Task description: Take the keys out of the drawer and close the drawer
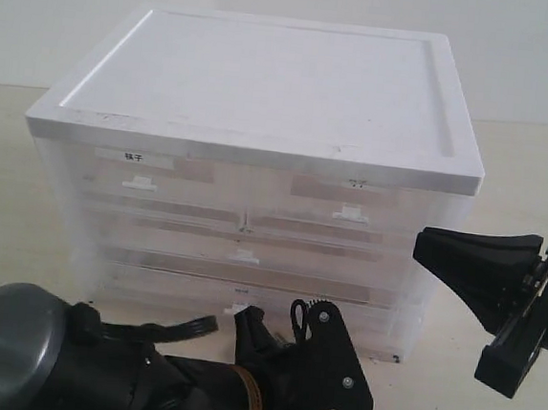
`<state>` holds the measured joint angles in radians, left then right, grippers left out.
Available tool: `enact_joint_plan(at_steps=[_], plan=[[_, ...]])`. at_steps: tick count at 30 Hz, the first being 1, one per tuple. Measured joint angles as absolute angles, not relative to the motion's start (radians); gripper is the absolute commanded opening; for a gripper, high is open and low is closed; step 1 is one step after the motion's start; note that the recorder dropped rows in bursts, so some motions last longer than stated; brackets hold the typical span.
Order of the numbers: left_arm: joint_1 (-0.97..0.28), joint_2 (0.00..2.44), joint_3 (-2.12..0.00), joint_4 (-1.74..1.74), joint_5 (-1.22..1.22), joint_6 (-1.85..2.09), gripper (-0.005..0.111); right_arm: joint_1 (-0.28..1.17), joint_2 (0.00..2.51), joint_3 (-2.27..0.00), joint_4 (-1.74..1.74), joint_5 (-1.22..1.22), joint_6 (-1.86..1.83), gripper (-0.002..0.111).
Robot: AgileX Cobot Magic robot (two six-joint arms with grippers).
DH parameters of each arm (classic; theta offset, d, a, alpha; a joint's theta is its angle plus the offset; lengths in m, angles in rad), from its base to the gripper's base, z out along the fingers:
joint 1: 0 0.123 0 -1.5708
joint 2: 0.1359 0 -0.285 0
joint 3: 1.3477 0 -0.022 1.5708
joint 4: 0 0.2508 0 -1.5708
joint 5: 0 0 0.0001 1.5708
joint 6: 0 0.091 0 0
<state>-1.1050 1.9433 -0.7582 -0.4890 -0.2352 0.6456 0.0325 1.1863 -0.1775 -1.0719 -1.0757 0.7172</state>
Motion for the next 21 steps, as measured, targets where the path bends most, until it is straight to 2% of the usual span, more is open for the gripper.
enact_joint_plan(at_steps=[12, 16, 21], plan=[[-0.997, 1.890, -0.757, -0.497, -0.135, 0.647, 0.018, 0.033, 1.186, -0.178, -1.070, -1.082, 0.717, 0.000], [-1.041, 1.772, -0.723, -0.497, -0.103, 0.648, 0.015, 0.033, 1.186, -0.178, -1.070, -1.093, 0.717, 0.000], [-1.118, 1.512, -0.660, -0.497, -0.106, 0.662, 0.010, 0.033, 1.186, -0.178, -1.072, -1.106, 0.717, 0.000]])
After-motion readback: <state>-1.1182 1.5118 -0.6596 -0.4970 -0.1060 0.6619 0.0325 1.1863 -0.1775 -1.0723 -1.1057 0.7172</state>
